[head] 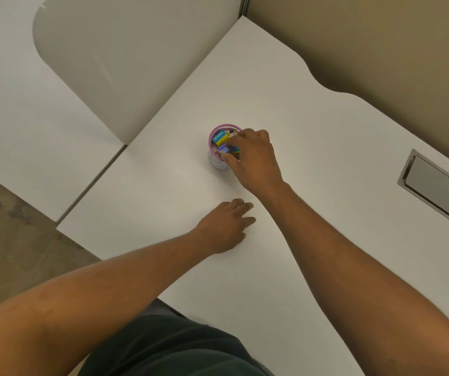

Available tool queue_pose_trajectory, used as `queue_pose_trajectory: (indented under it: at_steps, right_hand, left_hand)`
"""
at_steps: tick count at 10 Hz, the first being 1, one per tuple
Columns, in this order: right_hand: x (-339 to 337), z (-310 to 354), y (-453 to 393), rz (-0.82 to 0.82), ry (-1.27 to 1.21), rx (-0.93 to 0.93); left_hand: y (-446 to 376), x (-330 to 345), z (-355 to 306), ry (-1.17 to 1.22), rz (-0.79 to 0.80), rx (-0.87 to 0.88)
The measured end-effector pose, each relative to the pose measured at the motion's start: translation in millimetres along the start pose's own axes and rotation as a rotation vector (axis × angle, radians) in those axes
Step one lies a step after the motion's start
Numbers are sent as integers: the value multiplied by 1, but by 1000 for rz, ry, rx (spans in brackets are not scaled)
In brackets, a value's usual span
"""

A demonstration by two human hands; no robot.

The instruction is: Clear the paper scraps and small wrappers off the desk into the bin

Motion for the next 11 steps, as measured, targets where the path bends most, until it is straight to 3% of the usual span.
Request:
queue_pose_trajectory:
  at_steps: [6, 7, 9, 11]
  right_hand:
    - [15, 6, -14, 6, 290, 48]
    - [8, 5, -11, 23, 113, 111]
    - [-33, -11, 14, -196, -283, 251]
    - [-63, -55, 77, -409, -270, 312]
  left_hand:
    - [1, 1, 3, -16, 110, -8]
    - [0, -1, 4, -4, 142, -22]
    - [2, -9, 10, 170, 105, -43]
    - [0, -48, -4, 161, -162, 26]
Point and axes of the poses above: each hand's wrist, its own y-axis away from the middle knuckle, its own x-axis out of the palm, z = x × y, the point moved 6 cm from there along -y, towards the middle knuckle, and after that the axes turned 1 degree about -x, right-handed, at the moved point
